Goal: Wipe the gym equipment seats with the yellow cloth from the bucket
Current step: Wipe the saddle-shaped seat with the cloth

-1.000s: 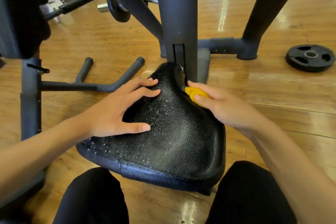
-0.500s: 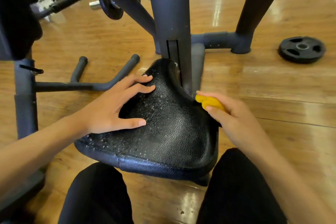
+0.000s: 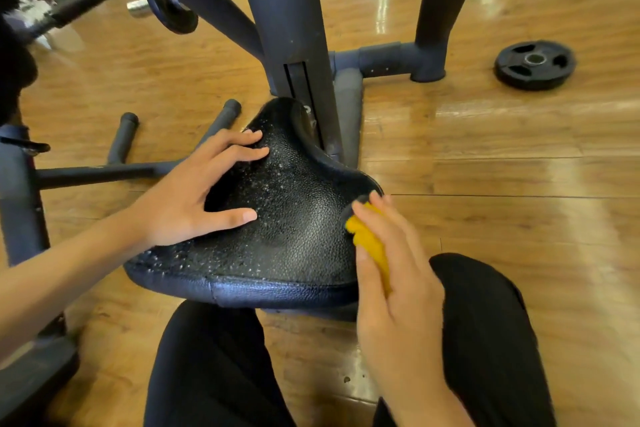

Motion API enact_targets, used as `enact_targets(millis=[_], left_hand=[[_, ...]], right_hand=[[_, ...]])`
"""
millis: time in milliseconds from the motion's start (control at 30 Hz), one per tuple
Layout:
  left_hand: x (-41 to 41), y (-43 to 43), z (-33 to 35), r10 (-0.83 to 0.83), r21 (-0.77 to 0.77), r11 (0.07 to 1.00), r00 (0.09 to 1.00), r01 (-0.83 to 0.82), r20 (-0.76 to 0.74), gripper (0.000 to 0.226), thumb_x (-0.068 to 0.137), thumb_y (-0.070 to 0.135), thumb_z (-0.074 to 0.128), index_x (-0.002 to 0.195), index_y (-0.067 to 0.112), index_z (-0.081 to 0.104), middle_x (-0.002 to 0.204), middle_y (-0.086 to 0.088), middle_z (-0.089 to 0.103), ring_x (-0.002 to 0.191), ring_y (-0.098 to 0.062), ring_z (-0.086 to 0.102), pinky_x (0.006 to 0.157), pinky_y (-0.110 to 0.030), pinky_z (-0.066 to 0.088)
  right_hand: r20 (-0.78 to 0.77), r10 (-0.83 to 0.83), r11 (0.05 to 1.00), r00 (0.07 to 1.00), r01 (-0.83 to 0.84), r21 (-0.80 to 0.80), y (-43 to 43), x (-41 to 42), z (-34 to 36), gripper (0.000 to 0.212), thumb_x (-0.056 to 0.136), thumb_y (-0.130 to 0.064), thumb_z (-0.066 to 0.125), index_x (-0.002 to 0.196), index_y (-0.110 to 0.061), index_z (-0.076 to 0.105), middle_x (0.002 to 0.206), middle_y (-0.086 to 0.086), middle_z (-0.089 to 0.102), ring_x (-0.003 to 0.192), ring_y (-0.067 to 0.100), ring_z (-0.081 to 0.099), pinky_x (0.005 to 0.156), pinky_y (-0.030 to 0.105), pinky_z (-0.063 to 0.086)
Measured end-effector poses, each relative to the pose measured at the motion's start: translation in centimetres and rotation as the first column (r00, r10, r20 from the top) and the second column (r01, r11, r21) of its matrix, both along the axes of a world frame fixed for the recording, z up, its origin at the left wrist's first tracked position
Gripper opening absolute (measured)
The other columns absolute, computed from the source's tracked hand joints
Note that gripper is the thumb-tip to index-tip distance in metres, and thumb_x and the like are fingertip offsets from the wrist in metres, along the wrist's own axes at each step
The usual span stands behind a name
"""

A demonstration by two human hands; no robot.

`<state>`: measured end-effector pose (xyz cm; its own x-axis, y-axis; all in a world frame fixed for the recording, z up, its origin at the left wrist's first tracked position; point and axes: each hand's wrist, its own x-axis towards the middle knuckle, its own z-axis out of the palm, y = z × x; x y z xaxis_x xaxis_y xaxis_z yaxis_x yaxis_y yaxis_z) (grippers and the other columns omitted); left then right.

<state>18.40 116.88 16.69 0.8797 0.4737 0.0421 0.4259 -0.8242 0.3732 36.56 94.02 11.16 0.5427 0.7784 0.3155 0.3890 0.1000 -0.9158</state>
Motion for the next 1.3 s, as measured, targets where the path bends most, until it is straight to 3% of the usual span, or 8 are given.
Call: enact_targets(millis=[133, 267, 367, 633, 733, 833, 1067, 1300], left_hand=[[0.0, -0.2, 0.1, -0.015, 0.006, 1.0, 1.0, 0.015, 0.004, 0.081, 0.091, 0.074, 0.052, 0.151, 0.02, 0.045, 0.162, 0.001, 0.032, 0.155, -0.016, 0.025, 0.124, -0.045, 0.025], [0.0, -0.3, 0.2, 0.007, 0.005, 1.0, 1.0, -0.007, -0.007, 0.081, 0.089, 0.076, 0.051, 0.152, 0.025, 0.044, 0.162, 0.007, 0.031, 0.154, -0.011, 0.024, 0.124, -0.041, 0.025], [0.1, -0.3, 0.1, 0.006, -0.001, 1.0, 1.0, -0.006, 0.001, 0.081, 0.088, 0.076, 0.052, 0.151, 0.026, 0.045, 0.162, 0.007, 0.032, 0.154, -0.01, 0.022, 0.125, -0.043, 0.025], [-0.2, 0.4, -0.5, -0.001, 0.024, 1.0, 0.998, 0.0, 0.063, 0.076, 0.086, 0.071, 0.057, 0.148, 0.029, 0.05, 0.16, 0.009, 0.035, 0.151, -0.006, 0.028, 0.124, -0.033, 0.025], [-0.2, 0.4, -0.8, -0.004, 0.03, 1.0, 0.997, 0.002, 0.079, 0.075, 0.085, 0.069, 0.058, 0.147, 0.026, 0.052, 0.158, 0.005, 0.037, 0.149, -0.007, 0.031, 0.124, -0.031, 0.025], [-0.3, 0.3, -0.8, -0.014, 0.043, 0.999, 0.995, 0.01, 0.101, 0.076, 0.086, 0.071, 0.057, 0.145, 0.025, 0.054, 0.156, 0.003, 0.039, 0.148, -0.011, 0.034, 0.123, -0.041, 0.029], [-0.8, 0.0, -1.2, 0.023, 0.132, 0.99, 0.986, -0.045, 0.163, 0.074, 0.084, 0.073, 0.056, 0.138, 0.024, 0.061, 0.148, 0.003, 0.048, 0.138, -0.013, 0.044, 0.117, -0.028, 0.031], [-0.7, -0.2, -1.0, 0.014, 0.154, 0.987, 0.984, -0.042, 0.176, 0.069, 0.085, 0.07, 0.058, 0.134, 0.022, 0.063, 0.141, 0.001, 0.052, 0.132, -0.016, 0.05, 0.112, -0.04, 0.039]], right_hand=[[0.232, 0.019, 0.999, 0.973, -0.028, 0.039, -1.0, -1.8, -1.1, 0.041, 0.096, -0.011, 0.051, 0.135, -0.019, 0.062, 0.153, 0.0, 0.046, 0.149, 0.021, 0.032, 0.119, 0.047, 0.031], [0.297, 0.166, 0.978, 0.94, -0.118, -0.173, 5.4, 3.2, 1.3, 0.043, 0.091, -0.008, 0.054, 0.132, -0.021, 0.063, 0.142, -0.001, 0.058, 0.136, 0.013, 0.047, 0.114, 0.028, 0.031], [0.347, 0.201, 0.945, 0.916, -0.088, -0.315, 9.1, 5.5, 2.1, 0.038, 0.096, -0.017, 0.052, 0.132, -0.025, 0.059, 0.129, 0.0, 0.064, 0.118, 0.022, 0.057, 0.098, 0.035, 0.044], [0.524, 0.199, 0.974, 0.828, -0.109, -0.196, -0.2, -0.6, 1.2, 0.042, 0.101, -0.023, 0.049, 0.142, -0.021, 0.055, 0.15, 0.0, 0.049, 0.145, 0.015, 0.038, 0.12, 0.036, 0.03], [0.491, 0.314, 0.935, 0.813, -0.177, -0.307, 5.4, 2.6, 2.7, 0.035, 0.101, -0.024, 0.052, 0.135, -0.021, 0.06, 0.142, -0.001, 0.058, 0.137, 0.016, 0.048, 0.112, 0.027, 0.034], [0.535, 0.349, 0.886, 0.769, -0.085, -0.456, 10.8, 3.9, 3.9, 0.033, 0.102, -0.024, 0.051, 0.134, -0.021, 0.058, 0.129, 0.005, 0.064, 0.121, 0.029, 0.057, 0.096, 0.037, 0.043], [0.59, 0.386, 0.892, 0.709, -0.123, -0.436, 1.5, -0.6, 3.6, 0.06, 0.099, -0.025, 0.037, 0.158, -0.023, 0.026, 0.159, -0.006, 0.034, 0.15, 0.007, 0.024, 0.121, 0.033, 0.028], [0.559, 0.478, 0.817, 0.678, -0.109, -0.566, 15.5, 1.3, 5.0, 0.056, 0.106, -0.017, 0.042, 0.159, -0.016, 0.023, 0.164, 0.007, 0.027, 0.151, 0.023, 0.025, 0.117, 0.028, 0.018]])
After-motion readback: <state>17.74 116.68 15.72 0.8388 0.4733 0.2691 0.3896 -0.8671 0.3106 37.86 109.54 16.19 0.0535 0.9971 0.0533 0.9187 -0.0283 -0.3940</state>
